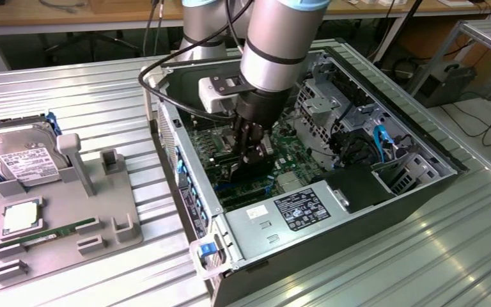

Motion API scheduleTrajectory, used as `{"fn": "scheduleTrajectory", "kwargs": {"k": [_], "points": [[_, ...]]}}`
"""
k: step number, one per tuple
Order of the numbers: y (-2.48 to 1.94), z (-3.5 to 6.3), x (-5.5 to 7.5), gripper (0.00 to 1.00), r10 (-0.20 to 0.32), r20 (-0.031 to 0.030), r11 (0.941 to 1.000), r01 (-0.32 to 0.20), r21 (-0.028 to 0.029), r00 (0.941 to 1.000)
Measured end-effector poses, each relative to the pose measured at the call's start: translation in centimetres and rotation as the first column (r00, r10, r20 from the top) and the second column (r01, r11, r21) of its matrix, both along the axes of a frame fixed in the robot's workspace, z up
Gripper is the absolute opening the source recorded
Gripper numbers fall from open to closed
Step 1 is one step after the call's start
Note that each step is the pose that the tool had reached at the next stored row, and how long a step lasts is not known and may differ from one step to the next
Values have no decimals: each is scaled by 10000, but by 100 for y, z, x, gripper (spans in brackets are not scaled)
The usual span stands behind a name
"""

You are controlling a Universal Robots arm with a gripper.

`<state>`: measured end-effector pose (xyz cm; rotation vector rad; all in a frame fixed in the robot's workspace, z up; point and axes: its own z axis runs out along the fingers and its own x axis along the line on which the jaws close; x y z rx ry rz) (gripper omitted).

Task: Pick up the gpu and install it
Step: 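Insert the gpu into the slot, then press down on the gpu until it lock into place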

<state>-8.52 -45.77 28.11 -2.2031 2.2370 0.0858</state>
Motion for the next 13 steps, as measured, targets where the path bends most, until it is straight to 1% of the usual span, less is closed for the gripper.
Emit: {"fn": "scheduleTrajectory", "kwargs": {"k": [2, 3, 4, 5, 6, 7, 9, 13], "points": [[30, 5, -5, 34, 1, 43, 10000, 0, -55, 10000], [48, 6, -11, 33, 1, 61, 9999, -1, -110, 10000], [70, 6, -21, 25, 2, 75, 9998, -1, -197, 10000], [80, 6, -32, 19, 3, 82, 9997, -1, -253, 10000], [94, 6, -58, 13, 2, 90, 9994, 1, -348, 10000], [97, 4, -69, 11, 3, 94, 9993, 1, -381, 10000], [100, -7, -82, 11, 4, 95, 9990, 0, -436, 10000], [105, -50, -90, 11, 9, 96, 9987, -4, -504, 10000]]}}
